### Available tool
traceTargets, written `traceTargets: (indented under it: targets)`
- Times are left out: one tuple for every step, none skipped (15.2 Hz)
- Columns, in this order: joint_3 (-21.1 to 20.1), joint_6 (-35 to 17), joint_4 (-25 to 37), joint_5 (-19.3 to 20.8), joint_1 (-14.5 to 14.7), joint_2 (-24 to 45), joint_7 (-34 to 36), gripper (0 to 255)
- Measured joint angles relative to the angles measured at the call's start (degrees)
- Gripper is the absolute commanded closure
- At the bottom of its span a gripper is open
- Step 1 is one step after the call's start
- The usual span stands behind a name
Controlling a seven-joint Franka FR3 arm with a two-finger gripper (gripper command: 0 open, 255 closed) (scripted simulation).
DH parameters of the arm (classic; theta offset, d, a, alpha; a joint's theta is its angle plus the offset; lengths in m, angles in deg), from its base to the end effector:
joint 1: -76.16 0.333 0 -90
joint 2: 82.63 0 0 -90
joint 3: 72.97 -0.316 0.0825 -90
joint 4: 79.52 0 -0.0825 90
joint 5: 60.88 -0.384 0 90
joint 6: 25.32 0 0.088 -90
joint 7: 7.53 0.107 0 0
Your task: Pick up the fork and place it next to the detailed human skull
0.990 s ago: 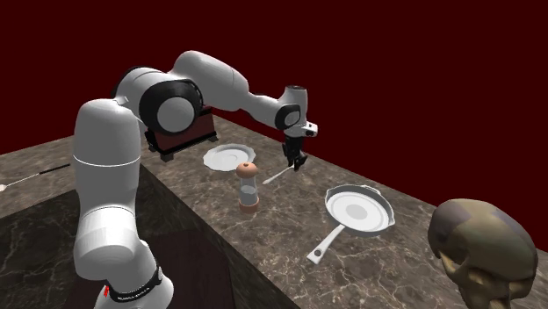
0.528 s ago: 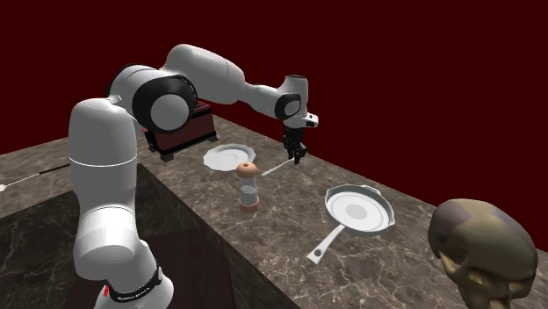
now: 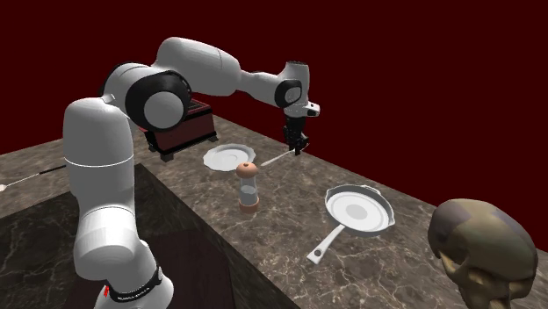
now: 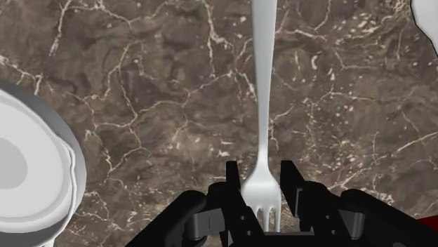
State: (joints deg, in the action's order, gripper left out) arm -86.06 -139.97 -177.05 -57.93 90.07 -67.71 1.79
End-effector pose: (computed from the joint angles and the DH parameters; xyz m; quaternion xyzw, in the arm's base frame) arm 0.5757 0.2770 0.4470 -0.9869 -0.1594 -0.0199 0.0123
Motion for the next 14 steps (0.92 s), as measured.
traceTargets:
  targets:
    - [0.0,0.8,0.6,-0.1,0.0,-0.2,-0.1,255]
    - [0.0,1.4,1.1,-0.1,0.0,-0.3,-0.1,255]
    - [0.0,2.1,1.7,-0.1,0.0,-0.4,-0.1,255]
    - [-0.1,2.8,2.4,-0.1,0.1,-0.4,0.0,255]
    - [-0.1,3.6,3.1,-0.2,0.0,-0.6,-0.1,255]
    - [-0.1,4.3,3.7,-0.2,0.1,-0.6,0.0,255]
    - [-0.1,4.9,4.0,-0.3,0.1,-0.9,-0.1,255]
    - [-0.1,5.6,4.9,-0.3,0.1,-0.8,-0.1,255]
    - [-0.1,6.6,5.8,-0.3,0.1,-0.8,-0.2,255]
    - [-0.1,7.4,6.4,-0.3,0.1,-1.0,-0.2,255]
    - [-0.2,8.1,7.3,-0.3,0.1,-0.9,-0.2,255]
    - [-0.2,8.9,7.8,-0.3,0.1,-1.1,-0.2,255]
    - [-0.2,9.6,8.5,-0.4,0.2,-1.1,-0.1,255]
    - [-0.3,10.2,8.9,-0.4,0.2,-1.3,0.0,255]
